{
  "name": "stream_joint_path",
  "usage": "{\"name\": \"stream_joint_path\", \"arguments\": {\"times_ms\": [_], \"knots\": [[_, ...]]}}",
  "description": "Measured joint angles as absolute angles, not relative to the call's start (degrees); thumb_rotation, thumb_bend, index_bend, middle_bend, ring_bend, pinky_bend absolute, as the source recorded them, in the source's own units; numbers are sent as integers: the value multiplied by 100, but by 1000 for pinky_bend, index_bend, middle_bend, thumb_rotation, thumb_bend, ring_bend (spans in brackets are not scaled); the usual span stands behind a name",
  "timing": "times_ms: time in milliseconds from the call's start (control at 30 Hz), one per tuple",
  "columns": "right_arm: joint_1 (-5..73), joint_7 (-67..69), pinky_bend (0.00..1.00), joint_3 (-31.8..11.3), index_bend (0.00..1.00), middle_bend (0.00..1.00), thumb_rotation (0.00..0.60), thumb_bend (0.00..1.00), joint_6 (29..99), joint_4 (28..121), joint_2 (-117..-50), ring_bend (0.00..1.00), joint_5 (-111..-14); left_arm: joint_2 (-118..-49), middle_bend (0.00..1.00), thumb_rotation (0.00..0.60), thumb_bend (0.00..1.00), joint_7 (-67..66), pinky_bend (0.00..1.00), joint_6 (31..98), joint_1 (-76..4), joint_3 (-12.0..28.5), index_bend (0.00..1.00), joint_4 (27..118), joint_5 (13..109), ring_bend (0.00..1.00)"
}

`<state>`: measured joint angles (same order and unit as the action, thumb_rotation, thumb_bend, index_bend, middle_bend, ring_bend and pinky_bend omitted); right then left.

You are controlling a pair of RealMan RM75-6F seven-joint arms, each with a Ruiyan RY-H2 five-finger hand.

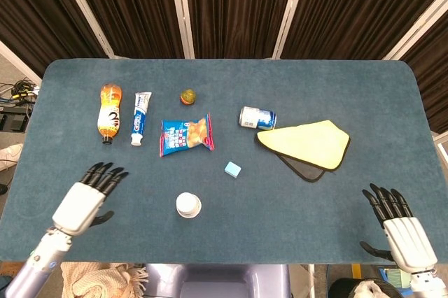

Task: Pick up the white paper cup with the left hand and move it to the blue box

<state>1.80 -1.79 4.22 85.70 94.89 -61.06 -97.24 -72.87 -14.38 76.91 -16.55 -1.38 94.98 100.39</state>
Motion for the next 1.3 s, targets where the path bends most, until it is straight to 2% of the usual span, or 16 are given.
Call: {"name": "stream_joint_path", "arguments": {"times_ms": [233,467,667,933,1067,1300], "knots": [[236,30,0,375,0,0,600,59,8480,9489,-6046,0,-9604,-7662,119,600,119,-2107,113,6932,-2117,112,238,9809,9894,73],[218,353,0,354,0,0,600,58,8615,9478,-5905,0,-9629,-8235,117,600,135,-2888,113,5946,-2617,389,255,10030,9163,71],[221,558,0,317,0,0,600,58,8622,9450,-5834,0,-9545,-8691,112,600,141,-3316,113,5499,-2949,564,269,9960,8596,71],[262,668,0,262,0,0,600,60,8508,9420,-5796,0,-9385,-9037,107,600,181,-3506,114,5395,-3177,602,306,9733,8450,71],[238,705,0,263,0,0,600,58,8581,9431,-5769,0,-9421,-9186,112,600,221,-3584,114,5322,-3270,602,370,9597,8307,70],[238,717,0,257,0,0,600,60,8524,9413,-5765,0,-9357,-9207,107,600,235,-3701,116,5369,-3353,588,391,9686,8277,58]]}}
